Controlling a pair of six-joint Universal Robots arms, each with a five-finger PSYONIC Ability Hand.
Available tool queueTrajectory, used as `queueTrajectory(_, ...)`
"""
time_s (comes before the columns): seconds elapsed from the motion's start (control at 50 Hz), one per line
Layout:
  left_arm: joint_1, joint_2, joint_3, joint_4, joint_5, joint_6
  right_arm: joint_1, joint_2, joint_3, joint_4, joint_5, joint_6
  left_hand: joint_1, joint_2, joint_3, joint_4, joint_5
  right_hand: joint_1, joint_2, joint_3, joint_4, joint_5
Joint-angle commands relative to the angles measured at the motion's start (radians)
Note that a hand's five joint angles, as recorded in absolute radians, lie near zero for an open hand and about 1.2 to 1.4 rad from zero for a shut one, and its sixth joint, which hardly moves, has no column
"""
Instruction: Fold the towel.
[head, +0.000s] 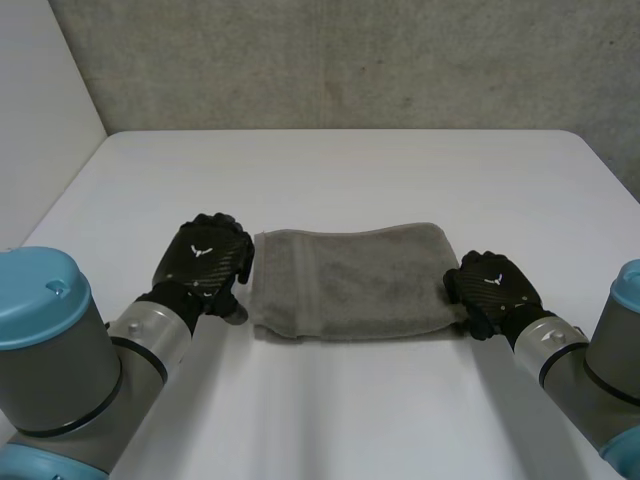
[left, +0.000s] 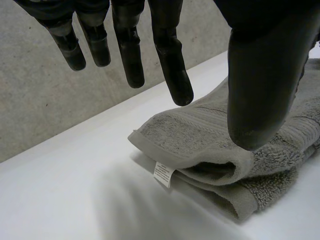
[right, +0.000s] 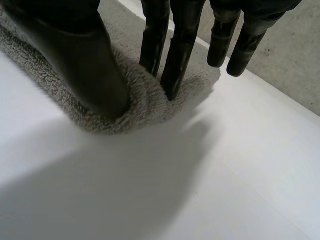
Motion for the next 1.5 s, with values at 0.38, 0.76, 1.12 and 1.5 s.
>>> queueTrajectory(0.38, 0.029, 0.004, -0.002, 0.001, -0.009, 0.002, -0.232, -0.219, 0.022, 0.122, -0.148, -0.009, -0.582, -0.058, -0.048, -0.054, -0.025, 0.325, 0.342, -0.045, -0.075, 0.346)
queueTrajectory(0.76, 0.066, 0.035, -0.012, 0.001, -0.011, 0.001, 0.263, -0.136, -0.185, 0.162, -0.088, 0.006, -0.582, -0.058, -0.048, -0.054, -0.025, 0.325, 0.342, -0.045, -0.075, 0.346)
queueTrajectory(1.12, 0.107, 0.075, -0.012, 0.001, -0.011, -0.003, 0.492, 0.078, -0.354, 0.162, -0.005, 0.0, -0.582, -0.058, -0.048, -0.054, -0.025, 0.325, 0.342, -0.045, -0.075, 0.346)
queueTrajectory(1.5, 0.097, 0.066, 0.015, 0.01, -0.009, -0.003, 0.492, 0.145, -0.393, 0.162, -0.016, 0.009, -0.585, -0.061, -0.048, -0.054, -0.028, 0.325, 0.342, -0.045, -0.075, 0.346)
